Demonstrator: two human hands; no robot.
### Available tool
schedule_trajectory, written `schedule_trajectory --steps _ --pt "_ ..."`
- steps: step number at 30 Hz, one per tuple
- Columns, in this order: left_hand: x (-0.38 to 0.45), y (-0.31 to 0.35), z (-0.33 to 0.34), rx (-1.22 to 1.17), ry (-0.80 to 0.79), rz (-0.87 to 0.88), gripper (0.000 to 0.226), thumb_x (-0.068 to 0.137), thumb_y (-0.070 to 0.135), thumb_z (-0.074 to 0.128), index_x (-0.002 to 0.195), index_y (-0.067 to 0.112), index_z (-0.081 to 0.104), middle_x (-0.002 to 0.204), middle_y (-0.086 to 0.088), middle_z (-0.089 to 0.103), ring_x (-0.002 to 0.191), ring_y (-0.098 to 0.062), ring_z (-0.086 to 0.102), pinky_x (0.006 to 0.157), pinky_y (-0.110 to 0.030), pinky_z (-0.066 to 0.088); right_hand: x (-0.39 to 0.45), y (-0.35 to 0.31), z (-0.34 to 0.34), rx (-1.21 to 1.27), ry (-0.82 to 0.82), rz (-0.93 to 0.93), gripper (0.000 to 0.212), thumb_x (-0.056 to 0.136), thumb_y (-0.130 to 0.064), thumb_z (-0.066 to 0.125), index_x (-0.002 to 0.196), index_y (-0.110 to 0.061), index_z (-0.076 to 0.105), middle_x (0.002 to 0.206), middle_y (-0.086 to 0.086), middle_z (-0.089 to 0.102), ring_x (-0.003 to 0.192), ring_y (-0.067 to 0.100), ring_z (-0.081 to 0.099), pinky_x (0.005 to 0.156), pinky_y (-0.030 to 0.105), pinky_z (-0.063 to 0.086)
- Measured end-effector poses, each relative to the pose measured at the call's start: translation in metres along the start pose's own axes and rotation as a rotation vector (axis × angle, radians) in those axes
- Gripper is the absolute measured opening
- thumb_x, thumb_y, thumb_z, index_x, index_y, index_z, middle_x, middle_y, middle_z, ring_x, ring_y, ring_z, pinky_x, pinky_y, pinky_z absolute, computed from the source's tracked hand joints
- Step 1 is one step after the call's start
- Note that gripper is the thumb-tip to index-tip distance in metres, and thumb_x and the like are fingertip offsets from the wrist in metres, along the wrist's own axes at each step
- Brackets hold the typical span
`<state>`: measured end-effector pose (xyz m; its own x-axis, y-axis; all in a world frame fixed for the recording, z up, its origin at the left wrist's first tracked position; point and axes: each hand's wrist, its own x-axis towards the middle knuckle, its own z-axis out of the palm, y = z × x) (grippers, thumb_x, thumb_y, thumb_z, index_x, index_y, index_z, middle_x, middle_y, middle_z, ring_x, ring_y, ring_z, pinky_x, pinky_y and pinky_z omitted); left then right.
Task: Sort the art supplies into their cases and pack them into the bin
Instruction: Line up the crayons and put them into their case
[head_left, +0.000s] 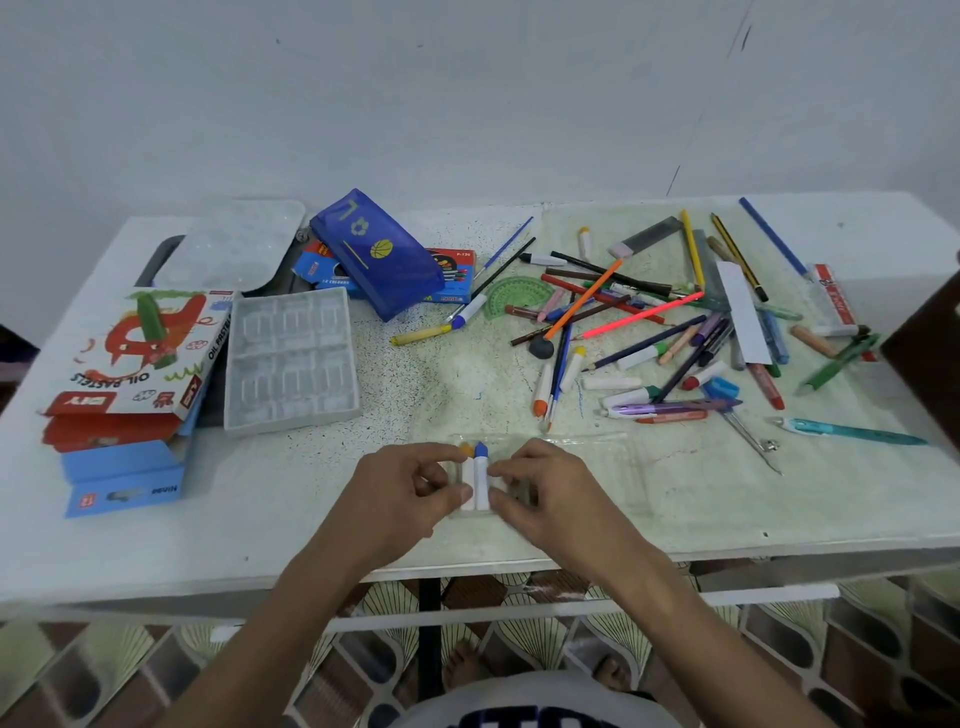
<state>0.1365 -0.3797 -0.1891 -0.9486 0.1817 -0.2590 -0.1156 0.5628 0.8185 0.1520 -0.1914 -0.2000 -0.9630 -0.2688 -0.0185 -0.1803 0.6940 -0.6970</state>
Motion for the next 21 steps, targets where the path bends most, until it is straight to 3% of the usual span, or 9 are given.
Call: schedule_trajectory --steps 8,10,15,17,19,21 --pt "0.004 0.0 0.003 0.059 -0.016 0.0 0.027 0.078 0.029 0.077 0.103 0.034 0.069 0.071 0.005 0.066 0.051 0.0 0.056 0.062 -0.026 0.054 -0.002 0.0 0.003 -0.005 0.061 0.01 0.031 0.088 -0.029 0.064 0.118 -0.021 0.067 0.089 -0.005 0.054 0.079 0.007 0.056 0.072 0.013 0.041" --pt "0.005 0.001 0.001 0.111 -0.03 0.01 0.027 0.078 0.031 0.076 0.103 0.036 0.068 0.068 0.006 0.065 0.053 0.0 0.056 0.061 -0.021 0.051 0.0 0.001 0.003 -0.027 0.052 0.014 0.031 0.088 -0.03 0.064 0.118 -0.021 0.067 0.088 -0.006 0.052 0.08 0.008 0.055 0.074 0.015 0.041" --pt "0.01 0.011 -0.01 0.249 -0.023 0.044 0.026 0.08 0.044 0.07 0.106 0.04 0.067 0.073 0.008 0.064 0.06 -0.001 0.057 0.059 -0.016 0.041 0.001 0.002 -0.017 -0.027 0.008 -0.007 0.033 0.09 -0.03 0.063 0.12 -0.018 0.065 0.099 -0.009 0.054 0.079 -0.002 0.048 0.078 0.005 0.035" --pt "0.018 0.021 -0.013 0.272 0.028 0.062 0.026 0.081 0.047 0.068 0.106 0.039 0.067 0.075 0.009 0.062 0.063 0.0 0.056 0.059 -0.017 0.039 0.004 0.007 -0.039 -0.041 0.038 0.019 0.031 0.09 -0.029 0.062 0.12 -0.02 0.064 0.104 -0.012 0.055 0.081 -0.004 0.047 0.086 0.015 0.041" --pt "0.031 0.035 -0.012 0.31 0.039 0.087 0.027 0.083 0.045 0.067 0.108 0.035 0.065 0.078 0.01 0.062 0.068 0.0 0.056 0.059 -0.016 0.038 0.015 0.018 -0.065 -0.094 0.115 0.058 0.027 0.089 -0.025 0.063 0.116 -0.021 0.067 0.104 -0.008 0.059 0.073 -0.002 0.048 0.079 0.021 0.044" --pt "0.05 0.049 -0.003 0.334 0.028 0.109 0.029 0.084 0.043 0.067 0.109 0.03 0.066 0.083 0.01 0.063 0.071 -0.001 0.057 0.059 -0.014 0.037 0.033 0.034 -0.088 -0.168 0.178 0.084 0.024 0.087 -0.018 0.066 0.11 -0.018 0.07 0.106 -0.001 0.064 0.069 0.002 0.048 0.073 0.019 0.037"
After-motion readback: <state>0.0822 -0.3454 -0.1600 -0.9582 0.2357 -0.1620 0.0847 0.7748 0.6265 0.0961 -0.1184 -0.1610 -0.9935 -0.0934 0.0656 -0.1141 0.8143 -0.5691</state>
